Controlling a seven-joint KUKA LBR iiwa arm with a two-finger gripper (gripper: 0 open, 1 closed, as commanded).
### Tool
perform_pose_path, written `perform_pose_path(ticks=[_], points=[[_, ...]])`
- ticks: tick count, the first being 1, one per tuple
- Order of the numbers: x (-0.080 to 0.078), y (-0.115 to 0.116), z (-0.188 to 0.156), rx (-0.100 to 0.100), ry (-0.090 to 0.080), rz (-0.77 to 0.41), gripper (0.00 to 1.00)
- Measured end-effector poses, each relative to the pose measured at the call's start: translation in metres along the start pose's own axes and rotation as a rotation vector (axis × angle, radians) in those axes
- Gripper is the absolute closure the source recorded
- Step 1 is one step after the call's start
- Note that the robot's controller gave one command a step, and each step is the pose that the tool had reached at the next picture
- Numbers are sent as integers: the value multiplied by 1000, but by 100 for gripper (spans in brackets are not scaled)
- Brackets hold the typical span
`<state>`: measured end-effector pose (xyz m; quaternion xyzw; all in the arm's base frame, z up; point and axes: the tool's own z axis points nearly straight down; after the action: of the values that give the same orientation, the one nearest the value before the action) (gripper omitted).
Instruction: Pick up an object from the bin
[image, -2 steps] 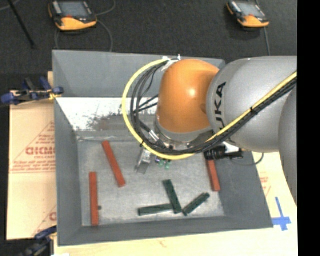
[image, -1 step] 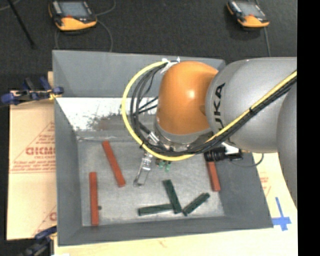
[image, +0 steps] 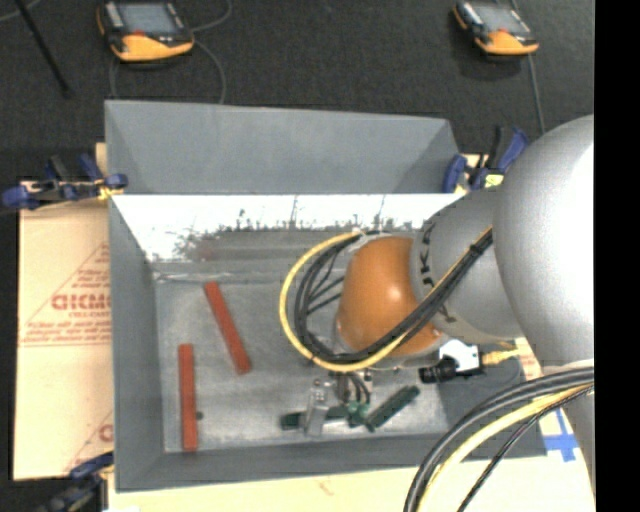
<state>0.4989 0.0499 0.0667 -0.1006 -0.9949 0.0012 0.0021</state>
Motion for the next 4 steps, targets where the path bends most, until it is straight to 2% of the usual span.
perform_pose_path(ticks=[1, 2, 3, 4], points=[[10, -21, -4, -3, -6, -187, 0], [-33, -61, -38, 0, -12, -300, 0], [9, -55, -4, -4, -20, -269, 0], [6, -55, -7, -4, -25, -267, 100]])
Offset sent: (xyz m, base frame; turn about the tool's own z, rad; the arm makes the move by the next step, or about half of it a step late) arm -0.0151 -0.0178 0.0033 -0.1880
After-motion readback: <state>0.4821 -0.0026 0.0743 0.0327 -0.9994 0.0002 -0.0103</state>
